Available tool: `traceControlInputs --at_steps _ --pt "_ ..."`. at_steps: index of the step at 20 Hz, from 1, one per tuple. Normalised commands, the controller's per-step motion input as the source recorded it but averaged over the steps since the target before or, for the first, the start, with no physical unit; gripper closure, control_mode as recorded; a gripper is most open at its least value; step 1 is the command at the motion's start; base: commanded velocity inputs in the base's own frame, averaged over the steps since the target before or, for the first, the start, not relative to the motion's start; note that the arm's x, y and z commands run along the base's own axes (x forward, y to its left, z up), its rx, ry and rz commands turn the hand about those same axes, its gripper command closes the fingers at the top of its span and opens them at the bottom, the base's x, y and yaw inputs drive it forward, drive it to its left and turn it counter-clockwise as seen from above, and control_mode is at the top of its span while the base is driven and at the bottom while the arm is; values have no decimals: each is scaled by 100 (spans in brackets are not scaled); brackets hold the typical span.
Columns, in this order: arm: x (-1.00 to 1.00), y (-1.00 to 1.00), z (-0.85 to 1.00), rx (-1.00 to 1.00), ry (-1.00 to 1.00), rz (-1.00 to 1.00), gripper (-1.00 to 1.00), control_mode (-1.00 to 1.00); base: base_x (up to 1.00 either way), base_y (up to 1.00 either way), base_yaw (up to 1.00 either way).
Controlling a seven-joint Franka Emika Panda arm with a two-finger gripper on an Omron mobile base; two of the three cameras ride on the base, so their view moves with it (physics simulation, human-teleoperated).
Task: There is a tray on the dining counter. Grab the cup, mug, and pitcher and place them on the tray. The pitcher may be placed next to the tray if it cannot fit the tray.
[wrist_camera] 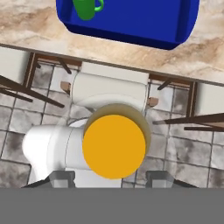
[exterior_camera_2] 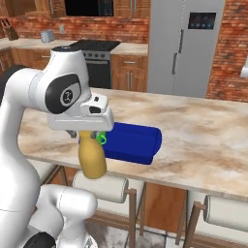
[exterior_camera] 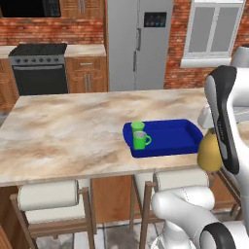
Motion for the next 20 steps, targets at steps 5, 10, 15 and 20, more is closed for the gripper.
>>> traceControlInputs --at_steps 5,10,15,20 --pt "0 0 0 0 0 0 100 100 46 -3 0" --pt "0 0 0 0 0 0 100 100 58 -3 0" --pt "69 0 1 1 0 0 100 -100 0 0 0" --pt "85 0 9 4 0 0 100 -100 0 0 0"
